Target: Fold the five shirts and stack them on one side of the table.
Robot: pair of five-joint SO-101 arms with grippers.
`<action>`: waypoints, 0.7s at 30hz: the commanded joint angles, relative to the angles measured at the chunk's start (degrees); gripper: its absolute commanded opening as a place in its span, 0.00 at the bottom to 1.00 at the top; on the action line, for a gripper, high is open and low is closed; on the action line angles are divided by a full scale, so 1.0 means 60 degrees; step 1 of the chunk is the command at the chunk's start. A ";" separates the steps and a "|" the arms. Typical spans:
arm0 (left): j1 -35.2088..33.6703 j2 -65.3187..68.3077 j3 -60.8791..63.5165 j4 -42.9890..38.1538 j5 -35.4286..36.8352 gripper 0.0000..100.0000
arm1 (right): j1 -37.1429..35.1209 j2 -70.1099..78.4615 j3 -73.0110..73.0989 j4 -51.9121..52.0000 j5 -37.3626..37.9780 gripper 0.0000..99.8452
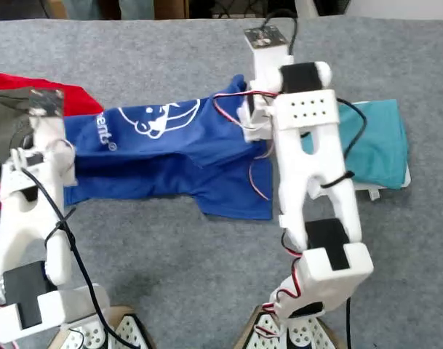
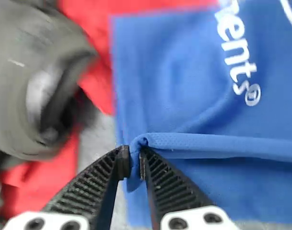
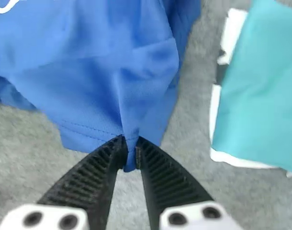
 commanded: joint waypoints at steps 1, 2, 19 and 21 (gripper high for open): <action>0.0125 -0.0366 0.0051 -0.0161 -0.0117 0.03 | 0.0469 -0.0828 0.0491 -0.0088 0.0586 0.01; 0.0125 -0.0366 0.0051 -0.0176 -0.0103 0.03 | 0.0527 -0.0974 0.0755 -0.0088 0.0689 0.01; 0.0125 -0.0337 0.0579 -0.0425 -0.0908 0.03 | 0.0264 -0.3040 0.7070 -0.3341 0.0850 0.01; 0.0125 -0.0322 0.0593 -0.0425 -0.0879 0.03 | 0.0264 -0.3040 0.7304 -0.3487 0.0850 0.01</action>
